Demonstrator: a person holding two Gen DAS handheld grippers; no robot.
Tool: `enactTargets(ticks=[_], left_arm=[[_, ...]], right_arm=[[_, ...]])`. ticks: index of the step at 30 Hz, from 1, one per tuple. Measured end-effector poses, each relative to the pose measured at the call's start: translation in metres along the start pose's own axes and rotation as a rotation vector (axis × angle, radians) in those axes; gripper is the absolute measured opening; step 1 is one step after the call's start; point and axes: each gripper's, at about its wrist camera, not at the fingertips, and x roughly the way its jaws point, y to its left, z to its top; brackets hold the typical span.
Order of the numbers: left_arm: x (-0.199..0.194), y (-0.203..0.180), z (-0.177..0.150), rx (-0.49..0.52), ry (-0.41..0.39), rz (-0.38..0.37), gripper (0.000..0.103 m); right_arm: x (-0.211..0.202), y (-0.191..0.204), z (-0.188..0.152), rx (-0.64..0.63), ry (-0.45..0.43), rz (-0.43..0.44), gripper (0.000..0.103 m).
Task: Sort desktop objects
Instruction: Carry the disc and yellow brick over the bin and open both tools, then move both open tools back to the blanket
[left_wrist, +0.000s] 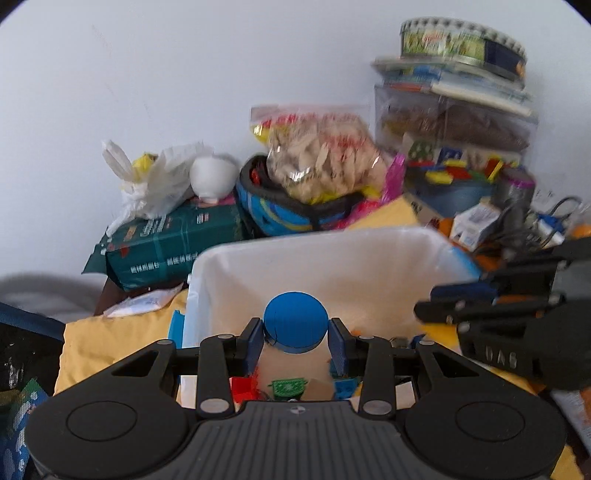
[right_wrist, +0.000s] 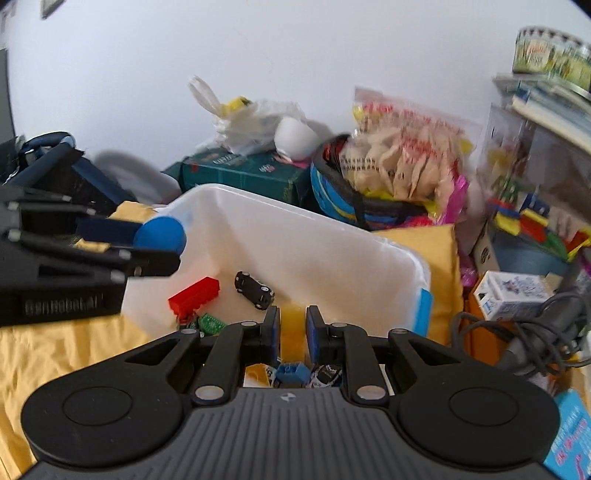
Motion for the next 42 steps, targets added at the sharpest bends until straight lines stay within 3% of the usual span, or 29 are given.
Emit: enactTargets(ticks=[2,5,8,13,15,18,21,25,28,32,35,37,42], left_arm=[[0.013,0.004,-0.003,-0.018,0.045,-0.005,0.042],[0.020,0.006,-0.010,-0.042,0.073,-0.013,0.043],[0.006,0.006,-0.014,-0.019,0.031,-0.012,0.054],[-0.024,0.010,-0.018,-0.042,-0.027,-0.037,0.056],[-0.038,0.011,-0.024,-0.067,-0.050,-0.047,0.063],[-0.056,0.012,-0.045,-0.101,-0.063,-0.070,0.064],[-0.061,0.012,-0.077,-0.162,-0.015,-0.114,0.064],[-0.059,0.002,-0.124,-0.181,0.085,-0.134,0.064],[-0.066,-0.009,-0.157,-0.187,0.117,-0.178,0.063],[-0.080,-0.032,-0.183,-0.079,0.140,-0.213,0.061],[-0.091,-0.055,-0.193,0.084,0.100,-0.197,0.058],[-0.087,-0.072,-0.198,0.177,0.123,-0.175,0.054],[-0.069,-0.085,-0.206,0.199,0.174,-0.204,0.054]], right_arm=[[0.017,-0.003,0.002,0.024,0.051,-0.020,0.018],[0.032,-0.008,-0.004,0.054,0.103,-0.039,0.032],[0.029,-0.009,-0.011,0.068,0.097,-0.037,0.033],[0.015,-0.007,-0.014,0.047,0.077,-0.040,0.036],[0.005,-0.004,-0.015,0.039,0.054,-0.039,0.038],[-0.012,0.004,-0.021,0.011,0.017,-0.029,0.039],[-0.034,0.010,-0.038,0.004,-0.025,0.035,0.044],[-0.045,0.019,-0.066,-0.025,-0.004,0.048,0.044],[-0.041,0.024,-0.091,-0.034,0.042,0.059,0.044],[-0.034,0.029,-0.124,-0.023,0.119,0.041,0.042],[-0.035,0.031,-0.143,0.001,0.153,0.043,0.042],[-0.038,0.031,-0.152,0.022,0.164,0.046,0.043],[-0.042,0.037,-0.168,0.014,0.185,0.045,0.043]])
